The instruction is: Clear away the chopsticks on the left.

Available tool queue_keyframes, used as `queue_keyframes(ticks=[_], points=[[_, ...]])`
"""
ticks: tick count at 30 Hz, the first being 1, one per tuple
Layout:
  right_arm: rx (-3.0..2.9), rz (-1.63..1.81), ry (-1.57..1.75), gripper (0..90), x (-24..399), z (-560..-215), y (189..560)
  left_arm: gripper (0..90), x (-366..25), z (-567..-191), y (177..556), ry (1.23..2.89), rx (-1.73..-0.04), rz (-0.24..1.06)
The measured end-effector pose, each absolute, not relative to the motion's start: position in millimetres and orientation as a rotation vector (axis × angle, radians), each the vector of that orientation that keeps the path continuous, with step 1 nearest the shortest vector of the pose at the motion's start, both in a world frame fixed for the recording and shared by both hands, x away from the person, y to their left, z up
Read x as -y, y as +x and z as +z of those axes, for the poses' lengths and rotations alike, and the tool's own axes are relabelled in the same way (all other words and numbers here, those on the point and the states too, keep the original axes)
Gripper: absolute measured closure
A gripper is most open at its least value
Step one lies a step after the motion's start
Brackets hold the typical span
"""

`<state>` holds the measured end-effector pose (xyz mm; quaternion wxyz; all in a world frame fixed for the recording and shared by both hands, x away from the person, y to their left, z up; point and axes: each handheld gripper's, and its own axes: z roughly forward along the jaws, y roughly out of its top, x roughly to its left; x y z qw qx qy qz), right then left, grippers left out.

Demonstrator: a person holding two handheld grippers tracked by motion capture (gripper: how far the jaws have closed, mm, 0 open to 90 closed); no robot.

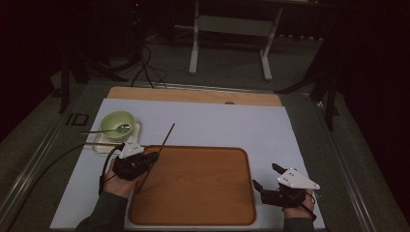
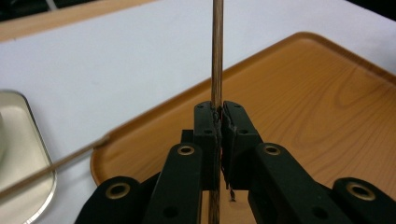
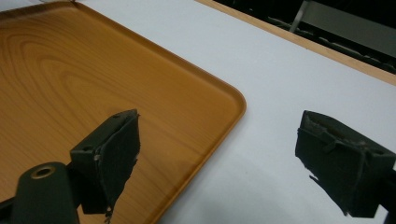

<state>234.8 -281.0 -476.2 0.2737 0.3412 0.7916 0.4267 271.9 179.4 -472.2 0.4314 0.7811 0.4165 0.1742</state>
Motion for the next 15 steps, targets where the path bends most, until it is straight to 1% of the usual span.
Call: queue_keyframes(ticks=[7,15], points=[[-2.134,1.140,0.908,13.5,280,-476,235,85.4,-189,-489,275,1.918,-1.131,0.351],[-2.135,1.137,0.905,13.5,280,-476,235,84.3,-192,-509,272,1.970,-1.218,0.340]])
